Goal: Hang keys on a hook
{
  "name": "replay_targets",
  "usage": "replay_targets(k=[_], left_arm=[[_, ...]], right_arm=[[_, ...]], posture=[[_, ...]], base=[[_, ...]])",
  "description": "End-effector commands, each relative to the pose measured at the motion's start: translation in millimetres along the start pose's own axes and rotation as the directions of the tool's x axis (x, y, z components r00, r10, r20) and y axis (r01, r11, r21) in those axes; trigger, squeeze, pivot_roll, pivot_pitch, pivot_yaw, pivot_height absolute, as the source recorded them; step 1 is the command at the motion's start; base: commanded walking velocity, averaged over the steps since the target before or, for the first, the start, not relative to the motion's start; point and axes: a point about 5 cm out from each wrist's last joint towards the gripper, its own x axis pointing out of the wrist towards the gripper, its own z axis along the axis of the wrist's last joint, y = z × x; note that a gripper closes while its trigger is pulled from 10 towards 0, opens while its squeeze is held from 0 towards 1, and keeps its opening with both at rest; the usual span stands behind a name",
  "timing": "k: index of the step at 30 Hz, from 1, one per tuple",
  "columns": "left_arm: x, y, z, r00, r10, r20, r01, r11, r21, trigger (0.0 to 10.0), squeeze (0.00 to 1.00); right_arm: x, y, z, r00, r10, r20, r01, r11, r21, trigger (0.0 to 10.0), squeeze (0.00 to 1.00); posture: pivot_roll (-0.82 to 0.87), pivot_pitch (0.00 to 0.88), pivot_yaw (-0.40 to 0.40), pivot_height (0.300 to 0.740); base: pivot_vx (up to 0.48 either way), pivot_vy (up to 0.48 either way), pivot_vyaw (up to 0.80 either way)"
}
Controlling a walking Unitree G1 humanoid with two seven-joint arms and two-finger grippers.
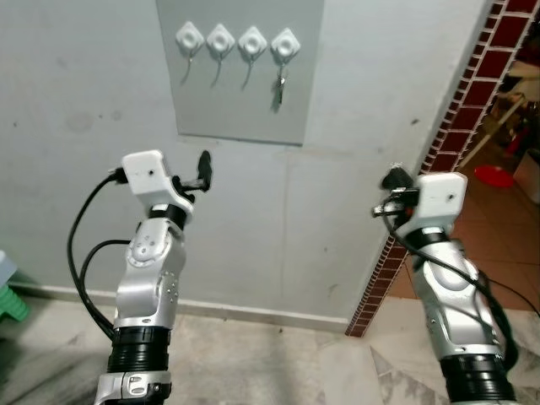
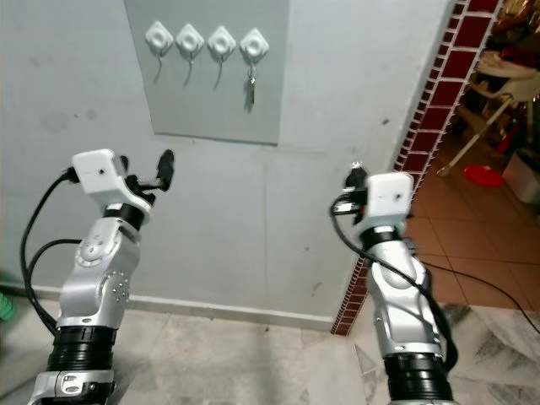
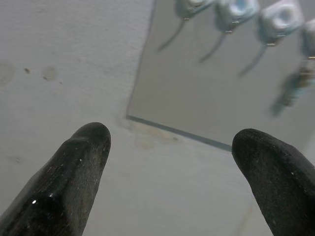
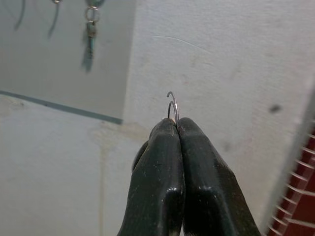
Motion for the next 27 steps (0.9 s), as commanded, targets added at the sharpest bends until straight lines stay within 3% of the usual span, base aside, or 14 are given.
replay_targets(k=[1,18,27], left_arm=[[1.3,-10.6,0.9,1.0,-0.029,0.004,0.029,1.0,-0.009,10.0,0.0],[-0.8,-12.8,0.0,1.0,-0.028,0.007,0.028,0.999,-0.021,10.0,0.0],[-1.9,-15.5,-1.6,1.0,-0.016,0.007,0.016,1.0,-0.012,10.0,0.0]], right_arm=[[0.4,-9.6,7.3,0.999,-0.021,0.027,0.021,1.0,-0.019,10.0,0.0],[0.0,-7.1,6.6,1.0,-0.002,0.023,0.003,1.0,-0.021,10.0,0.0],[-0.4,-6.9,5.5,1.0,0.001,0.011,-0.001,1.0,-0.022,10.0,0.0]], posture=[[-0.03,0.0,-0.046,0.74],[-0.03,0.0,-0.05,0.74],[-0.03,0.0,-0.051,0.74]], base=[[0.345,0.0,0.0],[0.347,0.0,0.0],[0.0,0.0,0.0]])
